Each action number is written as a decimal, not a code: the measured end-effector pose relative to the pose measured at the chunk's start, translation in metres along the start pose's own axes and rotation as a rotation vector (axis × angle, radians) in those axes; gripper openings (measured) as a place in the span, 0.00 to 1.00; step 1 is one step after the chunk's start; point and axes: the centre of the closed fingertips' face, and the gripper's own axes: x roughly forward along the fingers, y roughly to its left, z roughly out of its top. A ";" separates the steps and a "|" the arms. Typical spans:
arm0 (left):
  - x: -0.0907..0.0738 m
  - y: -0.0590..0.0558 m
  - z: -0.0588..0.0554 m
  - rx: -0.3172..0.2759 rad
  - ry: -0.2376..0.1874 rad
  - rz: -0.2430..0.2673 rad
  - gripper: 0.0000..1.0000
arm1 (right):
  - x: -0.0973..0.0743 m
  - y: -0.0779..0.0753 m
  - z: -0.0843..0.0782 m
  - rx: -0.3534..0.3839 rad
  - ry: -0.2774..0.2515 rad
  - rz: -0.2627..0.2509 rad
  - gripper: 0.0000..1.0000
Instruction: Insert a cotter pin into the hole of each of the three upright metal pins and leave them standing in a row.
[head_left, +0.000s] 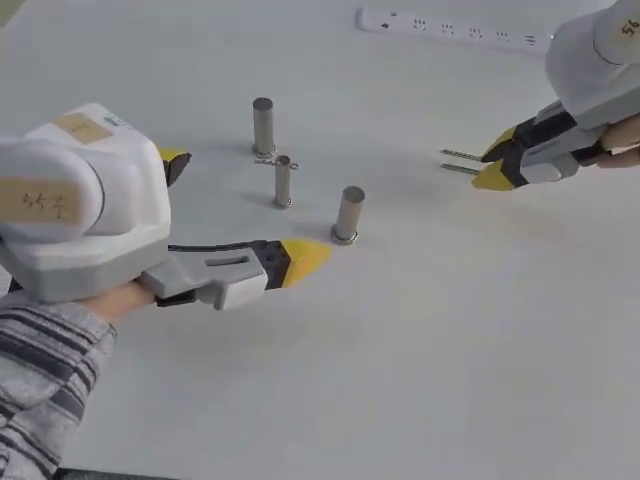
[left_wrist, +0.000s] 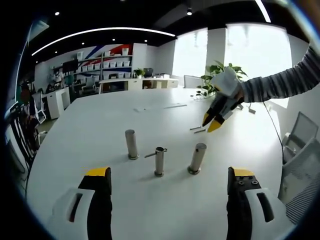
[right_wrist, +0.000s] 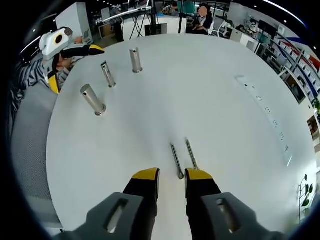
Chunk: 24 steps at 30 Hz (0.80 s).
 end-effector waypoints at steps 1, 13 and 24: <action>0.000 0.000 0.000 0.001 0.001 -0.002 0.96 | 0.001 -0.001 -0.002 -0.002 0.008 -0.003 0.15; 0.001 -0.001 0.000 -0.001 0.003 -0.010 0.94 | 0.005 -0.004 -0.004 -0.006 0.035 -0.007 0.06; 0.000 -0.001 -0.001 -0.002 0.005 -0.009 0.93 | 0.003 -0.001 -0.004 -0.046 0.063 -0.004 0.00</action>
